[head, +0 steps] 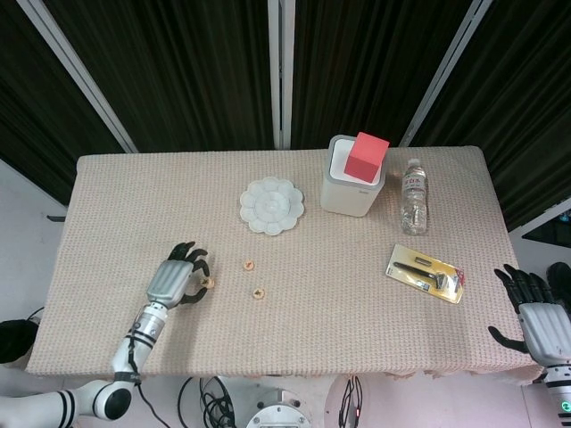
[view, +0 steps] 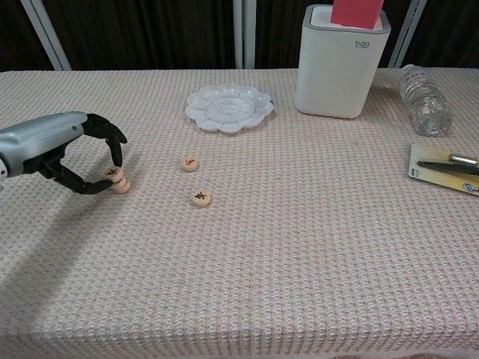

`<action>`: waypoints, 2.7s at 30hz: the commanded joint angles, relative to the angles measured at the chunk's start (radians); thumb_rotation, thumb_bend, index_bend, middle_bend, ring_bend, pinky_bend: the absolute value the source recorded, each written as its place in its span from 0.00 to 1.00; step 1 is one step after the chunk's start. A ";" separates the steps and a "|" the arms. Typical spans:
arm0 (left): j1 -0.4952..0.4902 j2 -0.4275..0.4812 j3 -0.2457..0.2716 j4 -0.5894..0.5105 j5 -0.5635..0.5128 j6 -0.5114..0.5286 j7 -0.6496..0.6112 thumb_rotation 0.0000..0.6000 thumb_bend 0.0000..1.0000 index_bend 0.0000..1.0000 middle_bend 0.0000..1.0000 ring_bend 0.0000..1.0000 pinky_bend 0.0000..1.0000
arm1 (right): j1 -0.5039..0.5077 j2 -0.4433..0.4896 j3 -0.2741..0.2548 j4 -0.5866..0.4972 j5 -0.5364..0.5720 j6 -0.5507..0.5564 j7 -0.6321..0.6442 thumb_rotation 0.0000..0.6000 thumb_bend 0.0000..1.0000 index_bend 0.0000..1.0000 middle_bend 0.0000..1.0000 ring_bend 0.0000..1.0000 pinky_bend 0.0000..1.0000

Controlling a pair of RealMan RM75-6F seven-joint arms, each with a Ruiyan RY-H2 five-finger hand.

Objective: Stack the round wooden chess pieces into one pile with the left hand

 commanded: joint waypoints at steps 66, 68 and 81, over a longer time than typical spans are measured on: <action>-0.133 -0.199 -0.002 0.142 0.120 -0.122 -0.034 1.00 0.31 0.40 0.17 0.00 0.00 | -0.005 -0.003 -0.004 0.036 0.013 -0.010 0.040 1.00 0.15 0.00 0.00 0.00 0.00; -0.135 -0.200 -0.002 0.145 0.117 -0.123 -0.032 1.00 0.31 0.41 0.17 0.00 0.00 | -0.005 -0.003 -0.003 0.037 0.013 -0.009 0.042 1.00 0.15 0.00 0.00 0.00 0.00; -0.136 -0.207 -0.001 0.154 0.109 -0.120 -0.032 1.00 0.31 0.46 0.18 0.00 0.00 | -0.008 -0.003 -0.003 0.041 0.013 -0.004 0.046 1.00 0.15 0.00 0.00 0.00 0.00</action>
